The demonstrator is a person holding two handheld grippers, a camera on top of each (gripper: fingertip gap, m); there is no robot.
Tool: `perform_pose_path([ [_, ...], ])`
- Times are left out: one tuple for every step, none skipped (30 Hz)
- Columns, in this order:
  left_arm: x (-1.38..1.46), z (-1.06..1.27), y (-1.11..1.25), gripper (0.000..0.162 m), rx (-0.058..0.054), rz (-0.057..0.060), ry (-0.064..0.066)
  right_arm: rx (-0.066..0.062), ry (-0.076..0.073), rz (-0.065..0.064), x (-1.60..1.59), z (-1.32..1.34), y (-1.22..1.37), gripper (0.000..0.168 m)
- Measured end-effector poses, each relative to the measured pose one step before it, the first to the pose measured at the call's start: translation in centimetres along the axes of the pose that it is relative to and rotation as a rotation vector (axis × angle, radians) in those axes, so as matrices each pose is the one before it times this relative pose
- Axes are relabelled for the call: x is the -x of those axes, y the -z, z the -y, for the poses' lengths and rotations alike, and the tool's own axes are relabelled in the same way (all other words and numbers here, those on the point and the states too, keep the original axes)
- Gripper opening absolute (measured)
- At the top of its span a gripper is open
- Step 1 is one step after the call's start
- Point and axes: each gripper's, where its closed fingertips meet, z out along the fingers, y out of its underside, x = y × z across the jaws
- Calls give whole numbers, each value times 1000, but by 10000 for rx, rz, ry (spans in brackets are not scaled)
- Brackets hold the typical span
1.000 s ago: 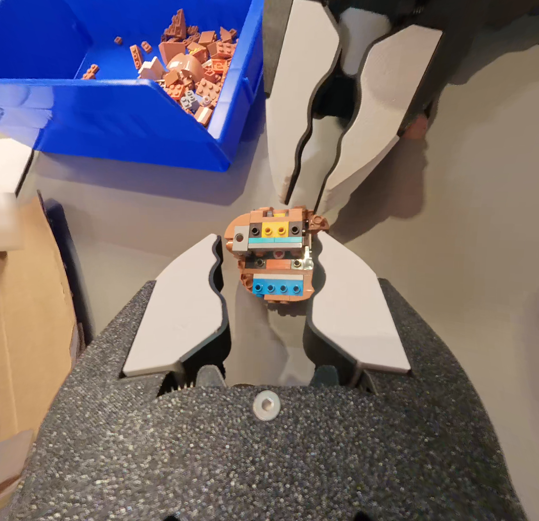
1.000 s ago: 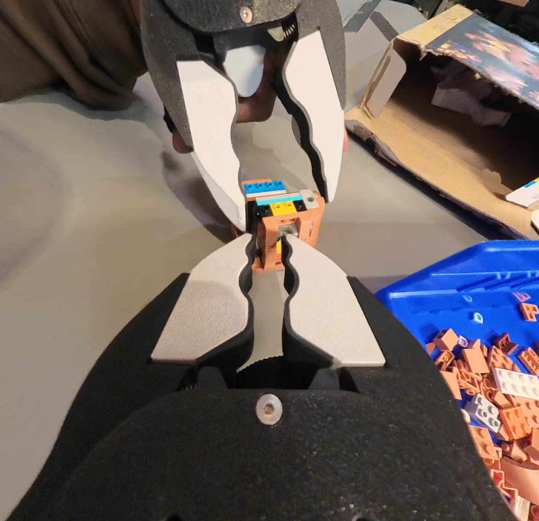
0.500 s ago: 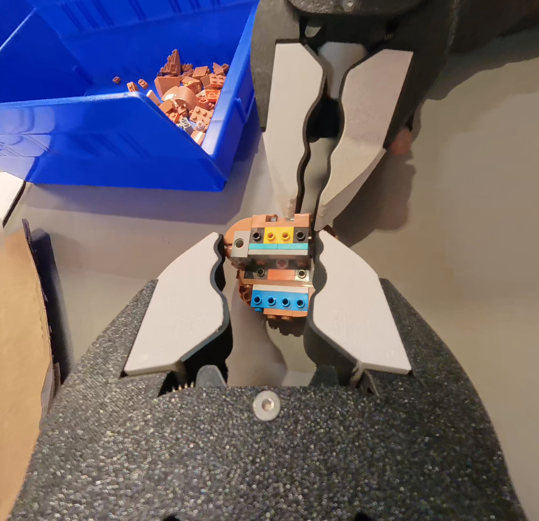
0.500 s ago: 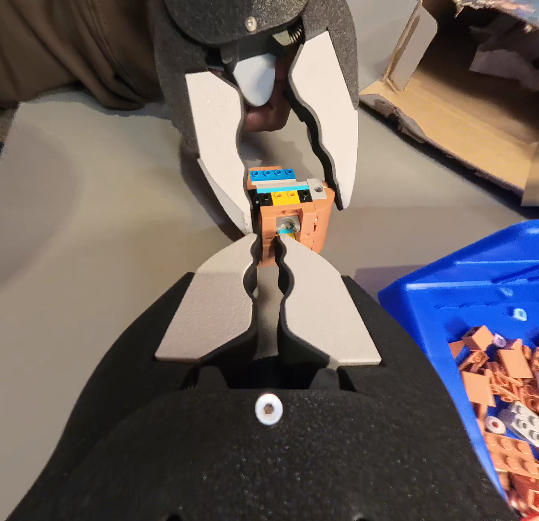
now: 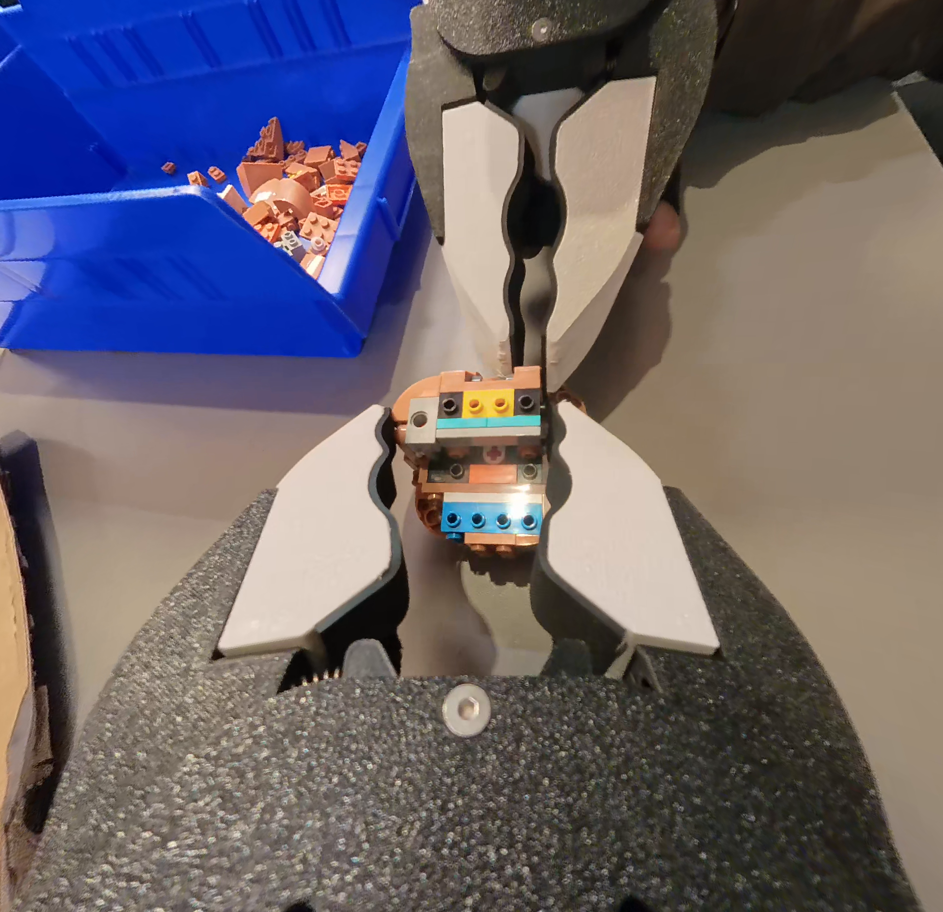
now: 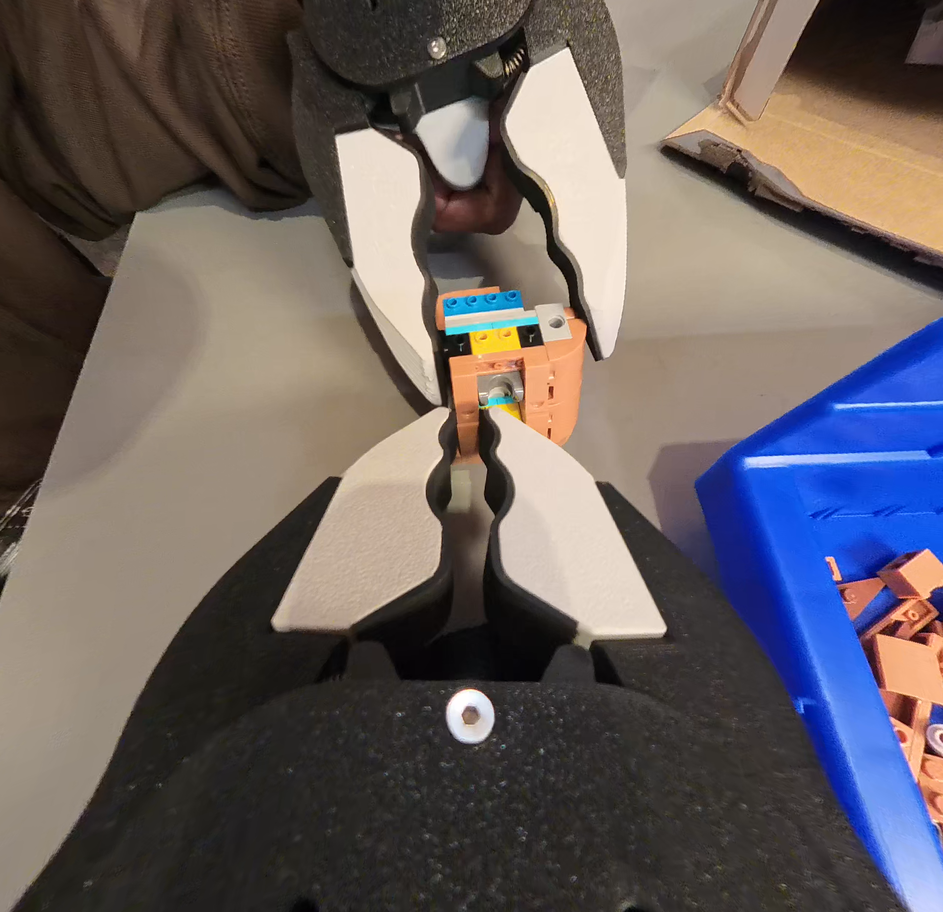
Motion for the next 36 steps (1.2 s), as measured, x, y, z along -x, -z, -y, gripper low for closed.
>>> perform_pose_path([
  [-94, 40, -2, 58, -42, -54, 11, 0, -22, 58, 54, -53, 71, 8],
  [-95, 49, -22, 58, -63, -73, 46, -2, -18, 61, 65, -53, 92, 8],
  [-119, 59, -5, 58, -87, -97, 41, -5, -19, 64, 68, -68, 102, 8],
  [-101, 65, -17, 58, -68, -81, 28, -7, -22, 49, 31, -69, 109, 8],
  [-56, 48, -22, 57, -26, -24, 35, -12, -29, 20, -12, -72, 122, 8],
  [-9, 67, -85, 57, -1, 21, 139, -9, -52, 41, -29, -72, 146, 8],
  [-39, 89, -111, 57, -54, 5, 78, -4, -67, 72, 12, -85, 145, 8],
  [-63, 87, -103, 57, -91, -53, 65, 1, -45, 67, 21, -84, 133, 8],
  [-89, 71, -2, 56, -74, -126, 101, -1, -14, 47, 34, -71, 106, 8],
  [-85, 37, 16, 55, -42, -103, 109, 0, -11, 43, 51, -40, 69, 8],
  [-60, 19, -35, 55, -38, -45, 13, 4, -11, 55, 77, -34, 32, 8],
  [-96, 20, -9, 55, -44, -80, 19, 3, 1, 63, 88, -34, 31, 8],
  [-86, 29, -13, 55, -22, -63, -21, 2, -22, 49, 58, -26, 45, 8],
  [-56, 14, 21, 55, -15, -43, -9, -4, -74, 26, -18, -49, 89, 8],
  [-82, 35, 108, 54, -87, -97, 30, -17, -151, 32, -66, -48, 114, 8],
  [-10, 26, 32, 54, -65, -25, 33, -7, -151, 51, -10, -24, 60, 8],
  [-27, 18, -16, 54, 9, 16, -49, 9, -66, 34, 30, -16, 12, 8],
  [-35, 44, -27, 53, -14, 1, -20, 11, -4, 7, 42, -20, 28, 8],
  [-35, 28, -35, 54, -6, 2, -8, 6, 32, -17, 26, -11, 28, 8],
  [-23, 62, -30, 54, -26, 30, -67, 4, 53, -28, 27, -3, 9, 8],
  [-61, 81, -18, 53, -36, 23, -95, 5, 41, -28, 37, 1, 1, 8],
  [-65, 45, 10, 53, 48, 2, -84, 7, 35, -38, 28, 14, -23, 8],
  [46, 19, 68, 53, 215, 96, -101, 23, 49, -66, 5, 15, -32, 8],
  [194, 73, 118, 54, 209, 233, -228, 40, 51, -59, 12, 2, -50, 8],
  [155, 161, 168, 53, 52, 210, -250, 31, 46, -45, 26, 24, -50, 7],
  [59, 180, 77, 52, -26, 115, -114, 41, 50, -16, 57, -9, -66, 8],
  [-68, 71, -36, 52, 2, 11, -53, 29, 58, -2, 70, 11, -61, 7],
  [-26, 13, -49, 53, 17, 33, -98, 16, 47, 2, 62, 1, -41, 7],
  [-17, 15, -33, 53, 6, 9, -93, 17, 31, 4, 45, 1, -17, 7],
  [-16, 31, -6, 53, -2, -23, -28, 16, 21, -6, 9, 0, -9, 7],
  [-3, 7, 51, 53, 8, -29, -34, 12, 22, -17, -5, 9, 2, 7],
  [-7, 49, 99, 52, -34, -25, -77, 6, 29, -21, 5, 24, 2, 7],
  [5, 152, 141, 51, -97, -3, -117, 1, 23, -22, -2, 34, -23, 7],
  [-174, 282, 155, 47, -165, -107, -133, 1, 10, -17, -7, 30, -14, 7],
  [-159, 400, 118, 45, -202, -87, -119, 0, 8, -9, -6, 18, -11, 7],
  [-59, 345, 17, 44, -141, -28, -146, -1, 11, -1, 12, 10, -18, 7],
])
